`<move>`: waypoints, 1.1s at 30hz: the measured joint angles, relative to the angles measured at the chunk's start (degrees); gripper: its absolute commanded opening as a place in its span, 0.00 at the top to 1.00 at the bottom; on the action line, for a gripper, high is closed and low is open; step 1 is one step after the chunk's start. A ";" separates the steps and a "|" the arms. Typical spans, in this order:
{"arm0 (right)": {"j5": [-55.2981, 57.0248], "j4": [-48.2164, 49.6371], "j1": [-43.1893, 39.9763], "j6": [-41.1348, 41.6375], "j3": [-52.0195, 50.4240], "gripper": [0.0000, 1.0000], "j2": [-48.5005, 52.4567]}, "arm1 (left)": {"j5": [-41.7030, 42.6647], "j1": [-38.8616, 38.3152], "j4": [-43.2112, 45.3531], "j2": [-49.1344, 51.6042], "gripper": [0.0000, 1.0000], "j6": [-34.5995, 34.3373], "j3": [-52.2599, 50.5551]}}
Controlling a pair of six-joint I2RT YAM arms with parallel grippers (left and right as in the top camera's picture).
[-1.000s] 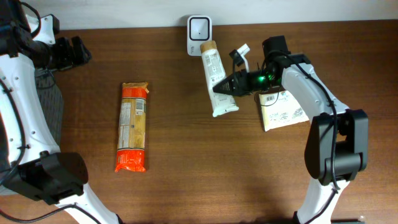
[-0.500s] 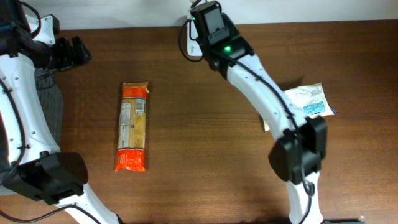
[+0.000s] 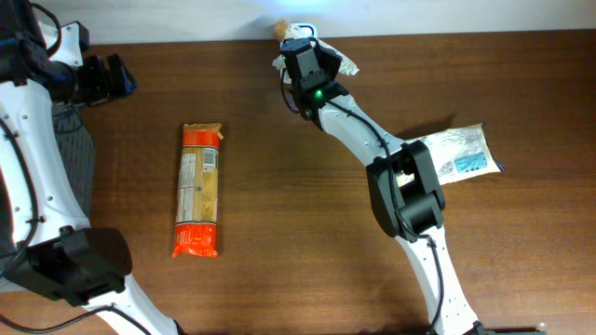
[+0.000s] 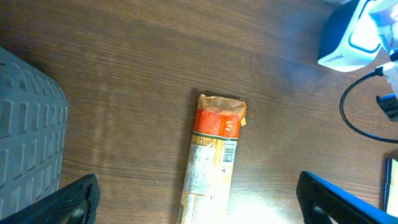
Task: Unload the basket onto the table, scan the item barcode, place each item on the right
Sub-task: 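Hold the tan package in front of the scanner, then carry the tan package right and set it beside the white bag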
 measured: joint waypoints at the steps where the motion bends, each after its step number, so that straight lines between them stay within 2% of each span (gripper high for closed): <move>1: 0.07 0.04 0.00 -0.15 0.00 0.96 0.00 | 0.02 0.00 0.00 0.00 0.01 0.02 0.00; 10: 4.28 0.20 0.28 -0.26 0.00 0.96 0.02 | 0.00 0.00 0.00 0.00 0.01 0.00 0.00; 14: 3.87 -2.10 1.77 5.68 0.00 0.96 -0.66 | 0.00 0.00 0.00 0.00 0.01 0.02 0.00; 17: -2.73 -16.98 3.10 15.06 -0.09 0.96 -6.43 | 0.04 0.00 -0.04 0.00 0.01 0.02 0.00; 19: -14.01 -30.40 3.23 26.91 -0.07 0.96 -14.45 | 0.00 0.00 -0.02 0.00 0.01 0.00 0.00; 23: -34.05 -49.79 1.57 50.60 0.31 0.96 -28.13 | 0.00 0.00 0.02 0.00 0.01 0.02 0.00; 26: -41.81 -68.24 -2.25 61.09 0.57 0.96 -31.12 | 0.00 0.00 0.00 0.00 0.01 0.02 0.00; 29: -43.41 -70.29 -4.70 64.74 -7.96 0.96 -30.36 | 0.02 0.00 0.02 0.00 0.01 0.00 0.00; 31: -43.91 -67.47 -5.20 66.25 -15.69 0.96 -29.77 | 0.02 0.00 -0.04 0.00 0.01 0.00 0.00; 32: -44.13 -61.90 -5.40 67.01 -23.12 0.96 -29.51 | 0.02 0.00 0.04 0.00 0.01 0.02 0.00; 33: -44.09 -60.81 -5.99 67.19 -25.40 0.96 -28.94 | 0.00 0.02 -0.04 0.00 0.01 0.02 -0.02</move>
